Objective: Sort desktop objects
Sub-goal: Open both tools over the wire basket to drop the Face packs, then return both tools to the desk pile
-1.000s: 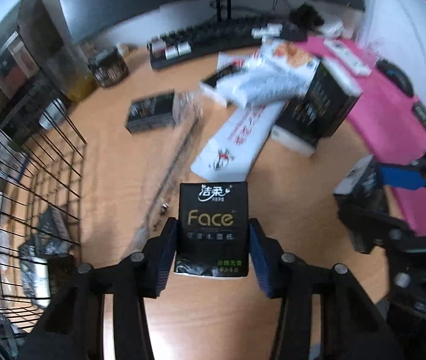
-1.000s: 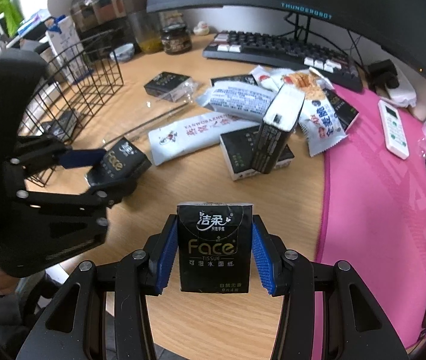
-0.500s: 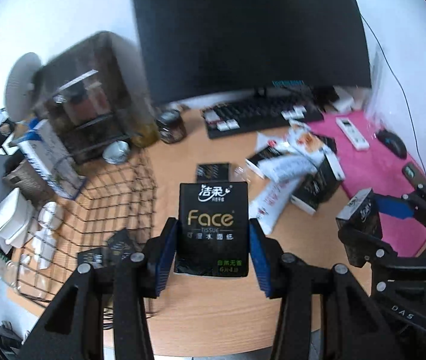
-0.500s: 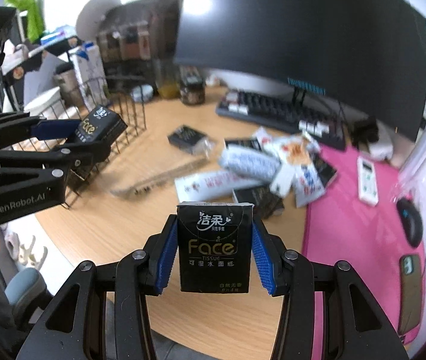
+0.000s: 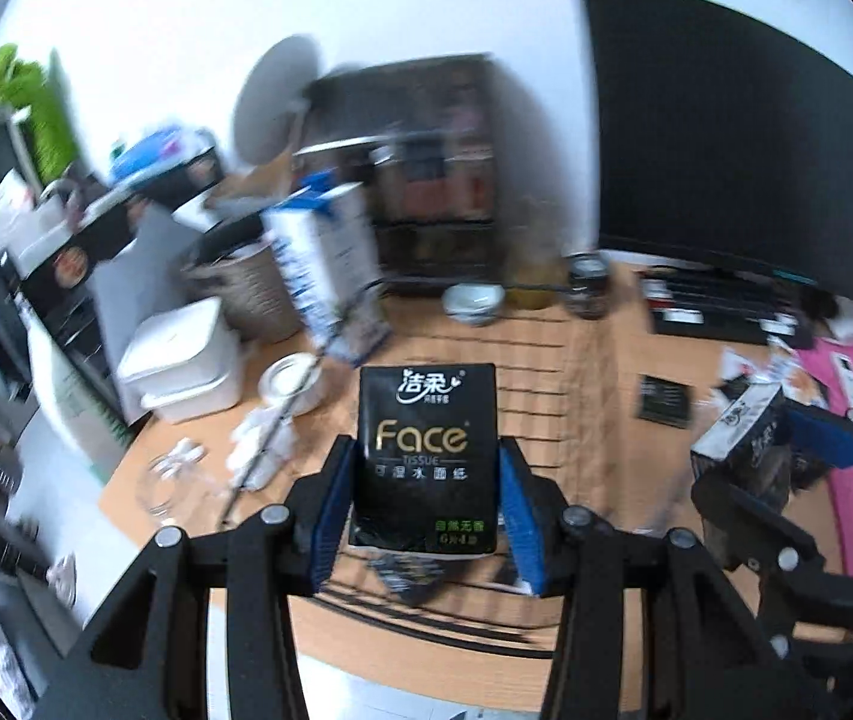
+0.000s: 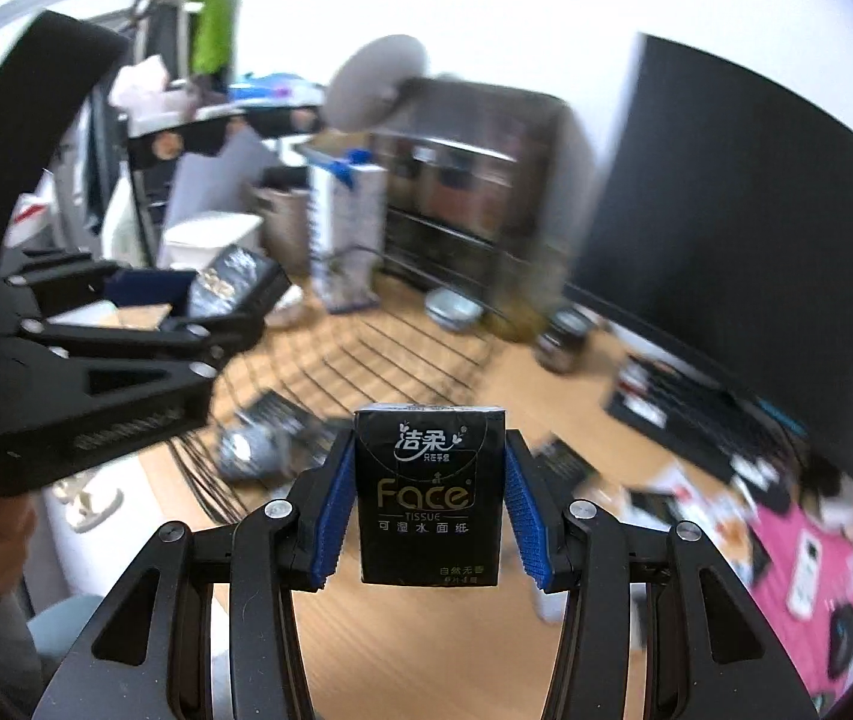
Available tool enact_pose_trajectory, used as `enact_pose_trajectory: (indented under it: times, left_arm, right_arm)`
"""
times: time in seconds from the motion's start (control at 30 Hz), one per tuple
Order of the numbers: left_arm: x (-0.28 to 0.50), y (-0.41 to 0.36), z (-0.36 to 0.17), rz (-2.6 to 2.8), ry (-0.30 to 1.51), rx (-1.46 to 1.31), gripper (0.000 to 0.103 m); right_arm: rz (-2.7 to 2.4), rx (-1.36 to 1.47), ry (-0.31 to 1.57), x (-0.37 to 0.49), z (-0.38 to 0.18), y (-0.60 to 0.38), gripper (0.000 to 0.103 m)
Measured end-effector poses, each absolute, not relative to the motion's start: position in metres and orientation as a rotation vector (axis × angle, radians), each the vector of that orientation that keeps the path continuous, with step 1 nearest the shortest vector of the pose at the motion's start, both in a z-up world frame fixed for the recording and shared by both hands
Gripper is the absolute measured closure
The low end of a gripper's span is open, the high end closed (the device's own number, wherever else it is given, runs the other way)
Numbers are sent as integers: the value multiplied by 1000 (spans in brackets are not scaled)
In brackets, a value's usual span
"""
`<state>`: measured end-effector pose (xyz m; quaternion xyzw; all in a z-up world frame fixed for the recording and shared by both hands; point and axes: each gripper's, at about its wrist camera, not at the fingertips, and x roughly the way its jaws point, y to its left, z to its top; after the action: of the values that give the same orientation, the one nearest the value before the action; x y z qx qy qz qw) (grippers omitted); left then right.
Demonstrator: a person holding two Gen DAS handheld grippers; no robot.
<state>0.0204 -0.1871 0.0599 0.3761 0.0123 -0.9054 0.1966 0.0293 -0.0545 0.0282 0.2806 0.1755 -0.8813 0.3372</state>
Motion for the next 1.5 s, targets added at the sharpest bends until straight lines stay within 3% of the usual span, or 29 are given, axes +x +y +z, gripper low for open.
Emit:
enact_pose_trajectory:
  times: [0.43,0.57,0.83,0.93,1.5]
  left_arm:
    - [16,-237,19,-2374,95,1205,51]
    - [17,-234,20,-2369,72,1191,39]
    - [28,-230,36,-2398,71,1099,35]
    - [30,-218,42,-2427,47,1076,30]
    - [8,-89,44,-2688,-162,1116,30]
  right_arm:
    - [-2155,759,531,29,-6,-126,55]
    - [-2163,726,551,31,-8,-126,52]
    - [-2189,699,500,32,3,-114,49]
    - [-2214,693,473,34,11,-98,49]
    - [-2470,766,370,36,20,30,48]
